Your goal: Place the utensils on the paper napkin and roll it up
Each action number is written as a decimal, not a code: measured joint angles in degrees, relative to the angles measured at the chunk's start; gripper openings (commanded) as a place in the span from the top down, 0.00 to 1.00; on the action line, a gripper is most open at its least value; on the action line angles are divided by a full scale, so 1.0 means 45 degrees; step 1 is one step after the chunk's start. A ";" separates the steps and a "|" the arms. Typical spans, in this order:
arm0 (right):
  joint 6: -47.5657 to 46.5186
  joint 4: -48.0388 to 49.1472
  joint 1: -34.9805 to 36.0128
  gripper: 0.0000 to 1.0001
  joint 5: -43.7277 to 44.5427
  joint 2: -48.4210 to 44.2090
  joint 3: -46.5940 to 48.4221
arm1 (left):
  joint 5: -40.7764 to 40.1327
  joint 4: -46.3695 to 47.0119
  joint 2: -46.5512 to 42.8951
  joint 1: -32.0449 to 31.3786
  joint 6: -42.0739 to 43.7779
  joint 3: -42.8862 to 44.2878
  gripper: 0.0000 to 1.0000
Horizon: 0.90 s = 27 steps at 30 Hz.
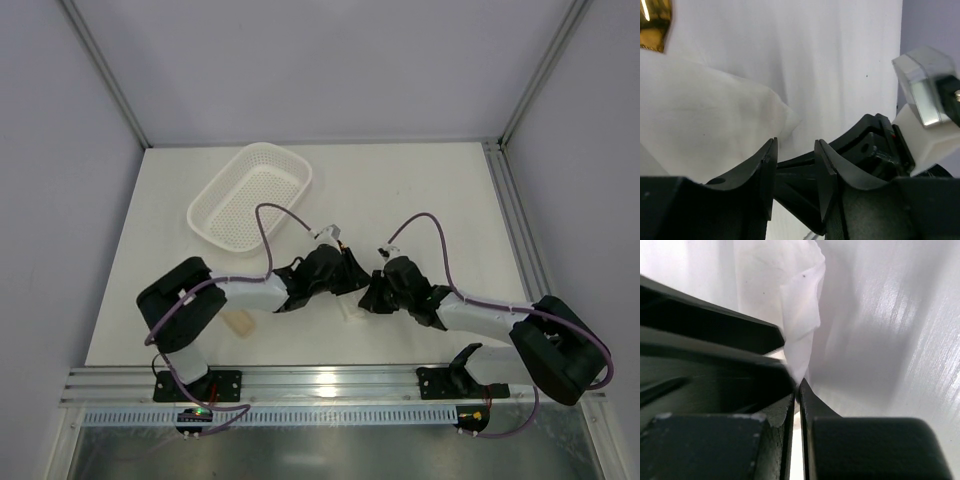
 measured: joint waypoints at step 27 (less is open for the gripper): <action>0.1292 0.1651 0.0690 0.94 -0.0087 0.1953 0.0767 | -0.0049 -0.2701 -0.3211 0.0141 0.0364 -0.1608 0.72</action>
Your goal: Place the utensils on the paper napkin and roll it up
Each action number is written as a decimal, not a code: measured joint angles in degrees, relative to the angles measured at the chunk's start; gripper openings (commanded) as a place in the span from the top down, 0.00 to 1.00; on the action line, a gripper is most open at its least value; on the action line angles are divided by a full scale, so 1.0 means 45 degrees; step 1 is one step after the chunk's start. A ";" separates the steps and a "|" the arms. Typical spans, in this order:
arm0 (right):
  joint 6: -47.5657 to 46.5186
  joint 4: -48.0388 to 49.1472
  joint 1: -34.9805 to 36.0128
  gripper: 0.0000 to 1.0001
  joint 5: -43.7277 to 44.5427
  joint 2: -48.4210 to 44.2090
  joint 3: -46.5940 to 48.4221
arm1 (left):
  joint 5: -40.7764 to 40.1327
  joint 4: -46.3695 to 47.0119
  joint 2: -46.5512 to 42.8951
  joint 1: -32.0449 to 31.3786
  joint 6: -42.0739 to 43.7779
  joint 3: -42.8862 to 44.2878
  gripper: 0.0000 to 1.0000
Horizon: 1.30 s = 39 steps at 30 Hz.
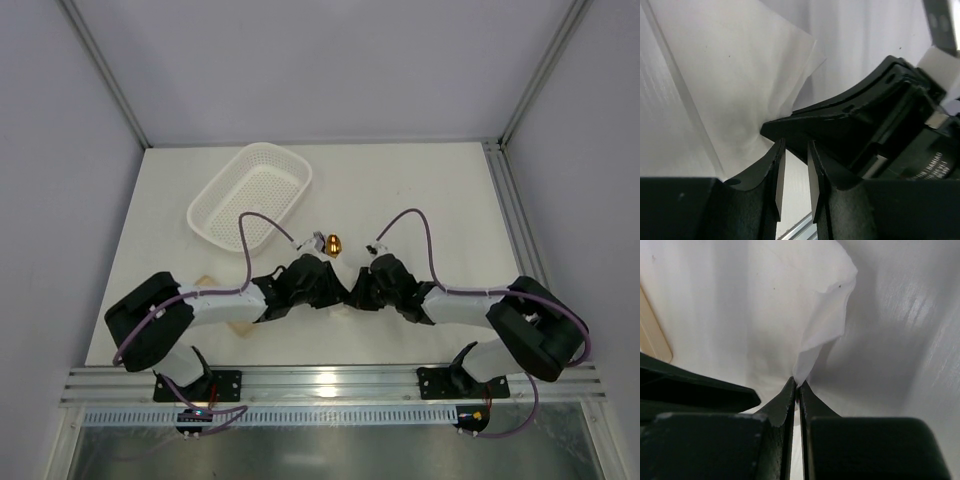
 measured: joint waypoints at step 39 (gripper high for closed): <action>-0.1574 -0.6358 -0.0379 0.84 0.2463 -0.1889 0.3609 | 0.0427 0.2263 0.1661 -0.0505 -0.0364 -0.0806 0.75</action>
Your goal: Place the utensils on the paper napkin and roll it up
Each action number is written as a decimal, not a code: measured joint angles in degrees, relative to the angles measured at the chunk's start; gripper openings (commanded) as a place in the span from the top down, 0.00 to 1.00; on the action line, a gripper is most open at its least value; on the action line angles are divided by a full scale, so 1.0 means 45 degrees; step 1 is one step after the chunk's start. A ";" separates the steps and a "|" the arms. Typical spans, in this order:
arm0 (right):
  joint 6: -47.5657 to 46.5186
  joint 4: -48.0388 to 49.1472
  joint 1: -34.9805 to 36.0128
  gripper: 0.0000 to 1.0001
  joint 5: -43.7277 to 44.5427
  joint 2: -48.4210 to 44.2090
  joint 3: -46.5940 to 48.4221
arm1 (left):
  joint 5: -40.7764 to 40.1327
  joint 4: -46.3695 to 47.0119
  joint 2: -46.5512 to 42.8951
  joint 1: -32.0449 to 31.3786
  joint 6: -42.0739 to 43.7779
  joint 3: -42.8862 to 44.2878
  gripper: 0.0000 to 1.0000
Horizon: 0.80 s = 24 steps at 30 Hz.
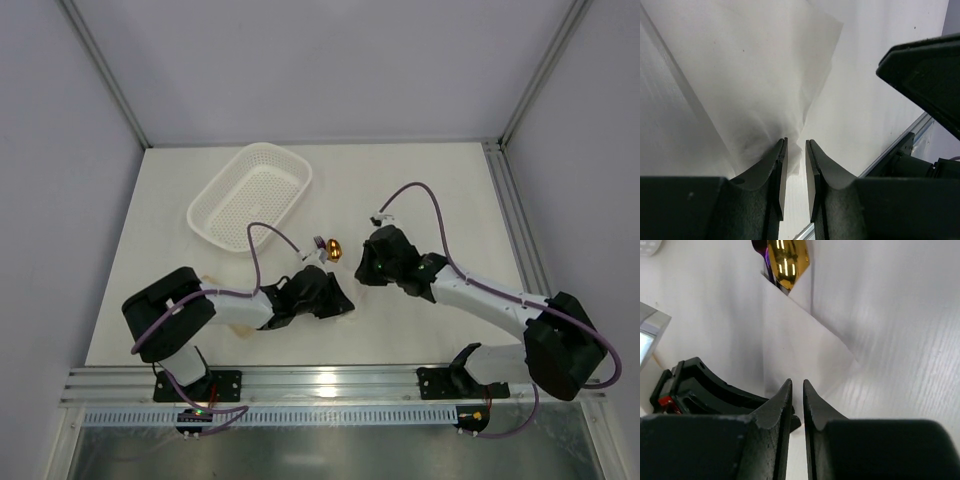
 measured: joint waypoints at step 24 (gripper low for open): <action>-0.0262 0.2463 -0.0243 0.87 -0.1093 0.2385 -0.1404 | 0.1360 0.0228 -0.0719 -0.0083 -0.0160 -0.0306 0.67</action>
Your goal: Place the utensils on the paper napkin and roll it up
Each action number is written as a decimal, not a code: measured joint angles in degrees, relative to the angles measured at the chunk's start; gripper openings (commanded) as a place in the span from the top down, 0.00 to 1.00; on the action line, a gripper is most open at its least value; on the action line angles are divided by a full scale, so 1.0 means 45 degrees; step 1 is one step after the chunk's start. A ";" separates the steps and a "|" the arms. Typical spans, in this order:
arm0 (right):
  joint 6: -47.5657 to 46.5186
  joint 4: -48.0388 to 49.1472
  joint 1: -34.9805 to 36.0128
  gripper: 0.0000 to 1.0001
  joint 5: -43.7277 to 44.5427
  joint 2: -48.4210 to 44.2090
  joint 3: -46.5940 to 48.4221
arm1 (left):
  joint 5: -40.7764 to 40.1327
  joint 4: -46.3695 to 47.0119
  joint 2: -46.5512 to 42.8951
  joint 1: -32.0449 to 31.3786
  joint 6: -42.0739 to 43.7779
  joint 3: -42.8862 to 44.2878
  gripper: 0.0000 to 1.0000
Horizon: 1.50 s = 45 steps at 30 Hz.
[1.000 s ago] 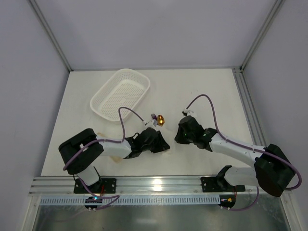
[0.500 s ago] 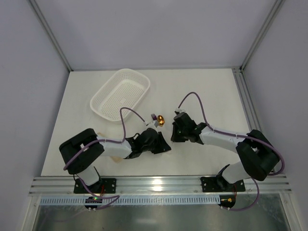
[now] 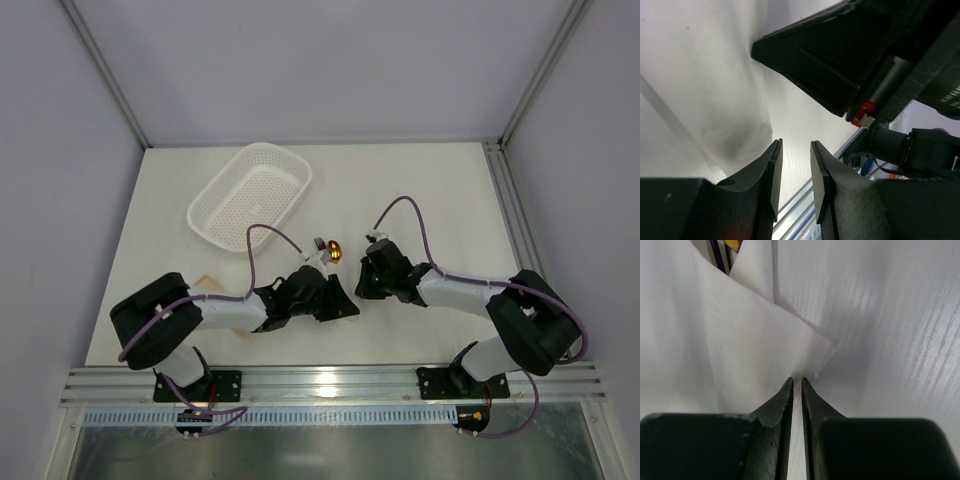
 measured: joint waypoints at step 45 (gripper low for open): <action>-0.0816 -0.1365 -0.0325 0.85 -0.1098 -0.0758 0.1841 | 0.0359 0.0554 0.1258 -0.0461 -0.0393 0.0068 0.68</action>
